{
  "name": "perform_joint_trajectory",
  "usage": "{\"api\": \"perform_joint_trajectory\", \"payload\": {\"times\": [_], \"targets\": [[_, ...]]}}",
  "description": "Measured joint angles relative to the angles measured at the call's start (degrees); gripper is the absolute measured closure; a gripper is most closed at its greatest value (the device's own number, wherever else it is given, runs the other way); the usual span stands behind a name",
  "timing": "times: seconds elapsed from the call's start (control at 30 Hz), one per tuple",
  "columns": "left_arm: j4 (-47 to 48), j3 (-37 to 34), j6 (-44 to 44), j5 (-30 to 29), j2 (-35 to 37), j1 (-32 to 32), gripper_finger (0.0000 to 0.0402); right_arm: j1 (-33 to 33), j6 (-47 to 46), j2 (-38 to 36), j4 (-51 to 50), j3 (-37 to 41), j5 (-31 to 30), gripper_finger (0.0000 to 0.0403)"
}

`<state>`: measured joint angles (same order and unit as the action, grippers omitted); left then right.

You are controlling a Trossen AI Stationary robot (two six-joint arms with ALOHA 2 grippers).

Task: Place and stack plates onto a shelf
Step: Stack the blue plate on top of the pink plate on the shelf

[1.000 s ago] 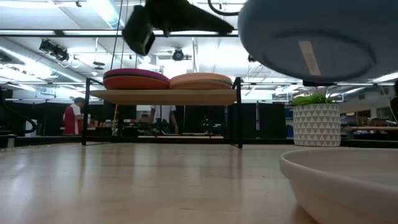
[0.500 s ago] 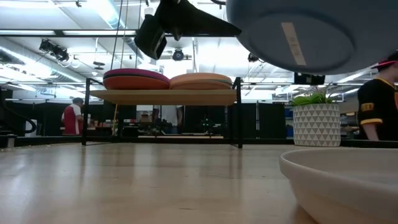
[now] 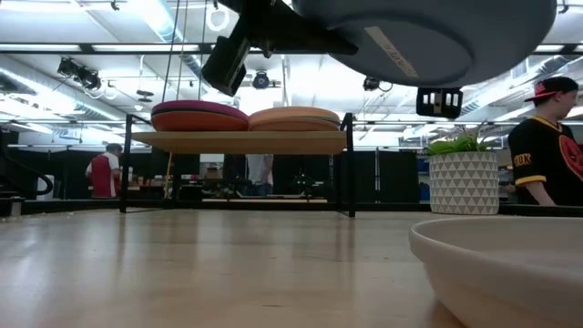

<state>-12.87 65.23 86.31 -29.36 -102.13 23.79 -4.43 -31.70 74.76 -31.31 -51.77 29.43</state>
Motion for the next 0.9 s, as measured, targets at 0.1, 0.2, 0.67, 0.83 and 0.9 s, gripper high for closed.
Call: {"api": "perform_joint_trajectory", "payload": {"times": [0.1,0.2,0.67,0.83,0.9], "targets": [[0.5,-0.1,-0.6,0.0,-0.1,0.0,0.0322,0.0,0.1,0.0,0.1,0.0,0.4,0.0342],[0.8,-0.1,-2.0,1.0,-0.1,0.0,0.0333,-0.1,0.2,-0.3,0.9,0.0,2.8,0.0322],[-0.3,0.1,-6.3,-1.9,0.1,2.2,0.0336,-5.7,3.9,-9.2,-1.4,0.1,3.0,0.0224],[-0.2,0.1,-10.4,-10.4,1.8,5.0,0.0336,-9.6,6.3,-13.2,-4.3,0.1,0.0,0.02],[0.7,0.1,-12.6,-13.1,3.7,6.2,0.0336,-11.3,6.8,-14.9,-5.5,0.1,-5.1,0.0195]]}}
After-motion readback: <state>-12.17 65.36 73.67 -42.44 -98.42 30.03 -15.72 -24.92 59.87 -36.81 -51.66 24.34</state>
